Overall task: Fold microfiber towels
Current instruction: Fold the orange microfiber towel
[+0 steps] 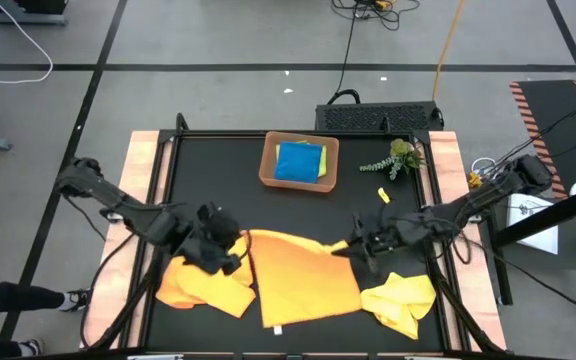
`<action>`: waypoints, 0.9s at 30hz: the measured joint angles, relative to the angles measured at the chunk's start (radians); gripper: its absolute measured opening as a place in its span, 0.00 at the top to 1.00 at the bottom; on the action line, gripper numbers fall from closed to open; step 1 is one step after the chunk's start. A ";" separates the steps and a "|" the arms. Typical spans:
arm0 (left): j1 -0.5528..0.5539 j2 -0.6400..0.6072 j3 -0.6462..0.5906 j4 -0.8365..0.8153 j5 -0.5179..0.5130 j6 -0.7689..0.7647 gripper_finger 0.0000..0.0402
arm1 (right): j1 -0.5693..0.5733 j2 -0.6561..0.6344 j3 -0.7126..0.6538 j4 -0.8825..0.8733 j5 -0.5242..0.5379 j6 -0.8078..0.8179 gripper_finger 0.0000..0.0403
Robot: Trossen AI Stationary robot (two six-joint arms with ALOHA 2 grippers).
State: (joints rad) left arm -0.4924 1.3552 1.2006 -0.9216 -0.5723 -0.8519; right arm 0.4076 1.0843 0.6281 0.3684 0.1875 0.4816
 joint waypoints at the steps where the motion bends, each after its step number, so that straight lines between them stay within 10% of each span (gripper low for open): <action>1: 0.021 0.000 -0.017 0.000 0.012 0.011 1.00 | -0.020 0.000 0.000 -0.032 0.000 0.004 1.00; 27: 0.282 0.001 -0.184 0.104 0.051 0.277 1.00 | -0.524 0.000 -0.223 0.144 -0.384 0.105 1.00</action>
State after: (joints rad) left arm -0.2108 1.3560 1.0168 -0.8176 -0.5210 -0.5746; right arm -0.1162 1.0843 0.4053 0.5121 -0.1963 0.5870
